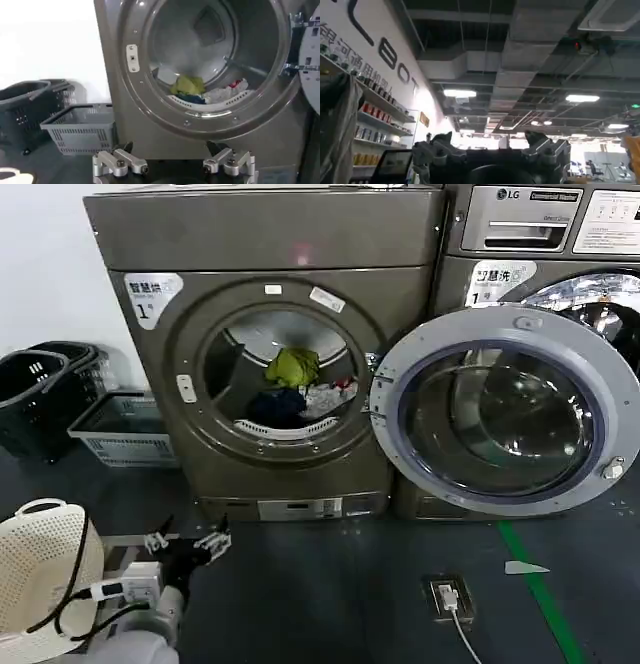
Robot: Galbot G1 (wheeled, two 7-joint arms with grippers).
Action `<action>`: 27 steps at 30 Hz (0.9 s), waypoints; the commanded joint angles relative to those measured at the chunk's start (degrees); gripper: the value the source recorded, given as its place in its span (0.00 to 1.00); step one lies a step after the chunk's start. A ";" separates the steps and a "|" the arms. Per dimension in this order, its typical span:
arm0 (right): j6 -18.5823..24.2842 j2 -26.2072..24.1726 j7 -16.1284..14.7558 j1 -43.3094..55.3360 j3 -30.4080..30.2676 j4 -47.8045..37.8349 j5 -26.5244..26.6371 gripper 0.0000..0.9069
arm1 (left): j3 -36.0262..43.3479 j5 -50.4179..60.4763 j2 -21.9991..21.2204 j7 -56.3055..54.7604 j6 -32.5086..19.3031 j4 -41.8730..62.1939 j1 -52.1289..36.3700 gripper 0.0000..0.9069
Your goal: Grasp the clothes from the dryer.
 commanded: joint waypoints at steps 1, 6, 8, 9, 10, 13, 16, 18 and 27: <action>-0.04 0.03 0.17 0.11 0.04 0.04 0.04 1.00 | 0.85 1.29 0.02 -1.24 2.81 0.08 0.41 1.00; -0.10 0.02 0.31 0.03 0.14 0.01 0.16 1.00 | 0.94 1.24 0.02 -0.93 2.81 -0.01 0.28 1.00; -0.07 -0.01 0.38 -0.12 0.17 -0.24 0.23 1.00 | 0.93 1.05 -0.02 -0.91 2.81 0.17 0.19 1.00; -0.03 -0.04 0.38 -0.19 0.25 -0.38 0.23 1.00 | 0.90 1.00 -0.08 -0.95 2.81 0.22 0.15 1.00; -0.02 -0.04 0.41 -0.24 0.29 -0.41 0.23 1.00 | 0.90 1.05 -0.08 -0.95 2.81 0.22 0.13 1.00; -0.02 -0.03 0.43 -0.18 0.26 -0.36 0.21 1.00 | 0.96 1.00 0.00 -0.94 2.81 0.10 0.12 1.00; -0.05 -0.05 0.47 -0.06 0.15 -0.21 0.18 1.00 | 0.97 1.05 0.09 -0.95 2.81 0.11 0.06 1.00; -0.05 -0.09 0.46 -0.07 0.18 -0.26 0.16 1.00 | 0.94 1.02 0.19 -0.97 2.81 0.10 0.04 1.00; 0.16 -0.13 1.02 -0.14 0.08 -0.41 0.14 1.00 | 1.22 1.06 0.28 -1.12 2.81 0.25 -0.53 1.00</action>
